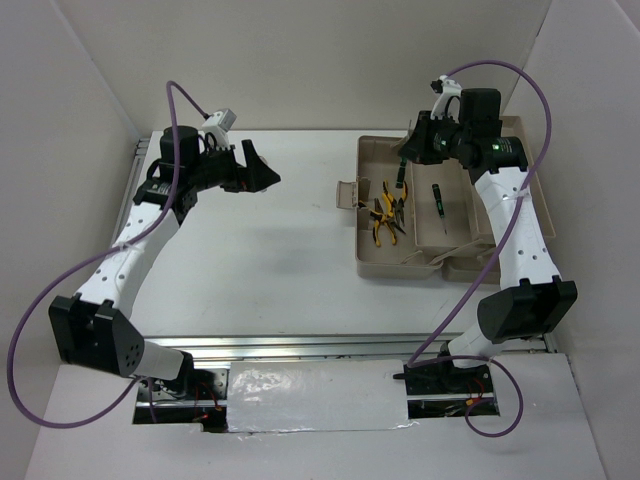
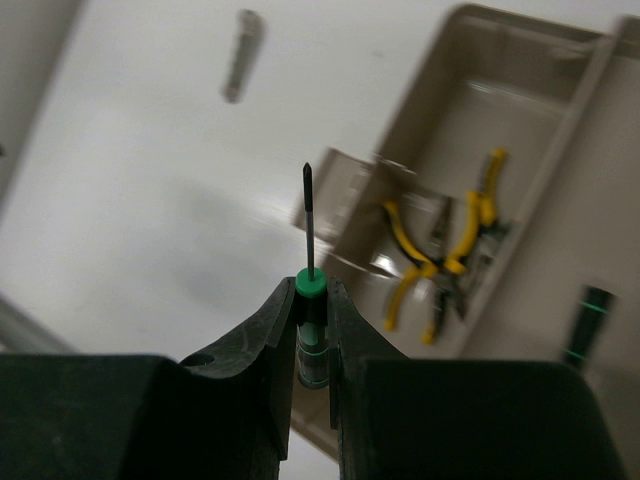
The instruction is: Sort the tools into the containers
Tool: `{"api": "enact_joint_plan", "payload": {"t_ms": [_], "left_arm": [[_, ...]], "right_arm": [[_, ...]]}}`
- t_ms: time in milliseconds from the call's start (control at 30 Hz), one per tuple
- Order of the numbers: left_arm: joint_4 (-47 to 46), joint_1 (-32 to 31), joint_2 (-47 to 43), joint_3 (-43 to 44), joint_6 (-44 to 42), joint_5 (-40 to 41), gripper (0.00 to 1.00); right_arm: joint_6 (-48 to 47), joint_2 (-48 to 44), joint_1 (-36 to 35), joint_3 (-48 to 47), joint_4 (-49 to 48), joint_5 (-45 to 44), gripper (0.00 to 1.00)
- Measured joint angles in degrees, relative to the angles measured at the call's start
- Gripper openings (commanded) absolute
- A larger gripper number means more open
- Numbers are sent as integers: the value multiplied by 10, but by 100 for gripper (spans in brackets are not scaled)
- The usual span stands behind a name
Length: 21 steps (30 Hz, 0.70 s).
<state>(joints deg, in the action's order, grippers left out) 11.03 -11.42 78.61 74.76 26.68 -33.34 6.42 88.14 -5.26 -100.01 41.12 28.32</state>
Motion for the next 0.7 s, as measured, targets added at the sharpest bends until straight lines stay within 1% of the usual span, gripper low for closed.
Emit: {"api": "enact_joint_plan", "payload": {"t_ms": [67, 233, 300, 400, 500, 533, 600, 700], "left_arm": [[58, 6, 34, 38, -29, 49, 99], [160, -5, 135, 133, -58, 209, 99], [174, -6, 160, 147, -57, 258, 99], [187, 2, 185, 146, -56, 307, 99], [178, 11, 212, 146, -59, 342, 99], [174, 13, 223, 150, -61, 352, 99], [161, 15, 253, 163, -72, 367, 98], [138, 14, 310, 194, -83, 376, 95]], "right_arm": [[-43, 9, 10, -28, 54, -70, 0], [-109, 68, 30, -73, 133, -184, 3], [-123, 98, 36, -70, 153, -220, 4], [-135, 130, 38, -39, 157, -266, 11], [-138, 152, 38, -10, 161, -296, 24], [-137, 158, 38, -8, 163, -302, 38], [-135, 168, 38, -8, 163, -310, 51], [-135, 174, 37, -8, 163, -314, 57]]}}
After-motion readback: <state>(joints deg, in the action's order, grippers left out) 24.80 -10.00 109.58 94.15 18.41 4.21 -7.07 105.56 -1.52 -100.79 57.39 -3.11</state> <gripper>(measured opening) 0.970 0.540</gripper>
